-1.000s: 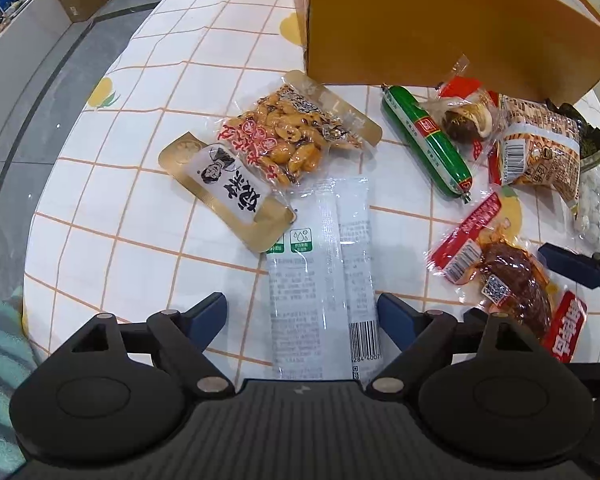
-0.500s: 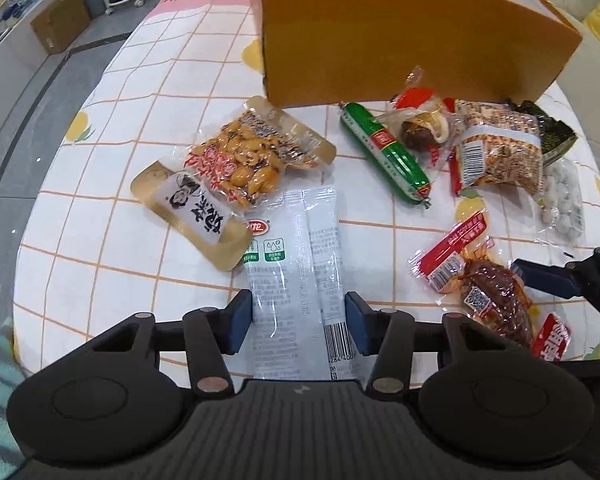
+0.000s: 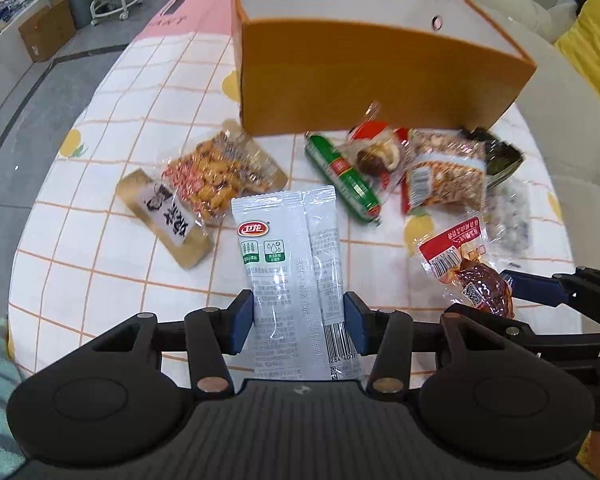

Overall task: Organize snacks
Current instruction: 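Grasp the white milk-drink sachet with the left tool while the right tool grasps the braised meat pack, then lower both held snacks into the orange box and open both tools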

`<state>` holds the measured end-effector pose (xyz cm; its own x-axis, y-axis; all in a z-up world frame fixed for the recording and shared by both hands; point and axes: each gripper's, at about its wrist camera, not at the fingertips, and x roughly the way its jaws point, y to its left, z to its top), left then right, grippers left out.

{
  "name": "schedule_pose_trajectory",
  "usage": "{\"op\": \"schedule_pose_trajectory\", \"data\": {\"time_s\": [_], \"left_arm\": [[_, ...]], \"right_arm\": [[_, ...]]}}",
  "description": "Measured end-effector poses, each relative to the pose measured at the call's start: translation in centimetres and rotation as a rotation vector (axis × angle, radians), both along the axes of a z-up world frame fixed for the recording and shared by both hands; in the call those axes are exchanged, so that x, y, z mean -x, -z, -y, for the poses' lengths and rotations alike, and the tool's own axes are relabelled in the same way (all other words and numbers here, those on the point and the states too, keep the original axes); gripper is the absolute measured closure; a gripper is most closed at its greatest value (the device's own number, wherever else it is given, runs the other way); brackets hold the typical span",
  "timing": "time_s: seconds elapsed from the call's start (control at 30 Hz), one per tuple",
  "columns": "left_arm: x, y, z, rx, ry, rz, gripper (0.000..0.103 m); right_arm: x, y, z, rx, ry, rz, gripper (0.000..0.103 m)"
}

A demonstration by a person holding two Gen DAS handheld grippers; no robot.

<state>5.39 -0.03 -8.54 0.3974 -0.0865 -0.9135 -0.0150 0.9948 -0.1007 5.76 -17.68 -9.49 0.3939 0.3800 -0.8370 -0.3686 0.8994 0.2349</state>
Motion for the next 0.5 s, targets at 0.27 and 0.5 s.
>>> {"op": "schedule_pose_trajectory", "data": {"time_s": [0.27, 0.5], "left_arm": [[-0.1, -3.8, 0.6, 0.044, 0.019, 0.094, 0.049], [-2.0, -8.3, 1.6, 0.063, 0.059, 0.194, 0.049]], "right_arm": [[0.3, -3.6, 1.8, -0.048, 0.084, 0.069, 0.043], [-1.2, -7.5, 3.2, -0.073, 0.134, 0.162, 0.043]]}}
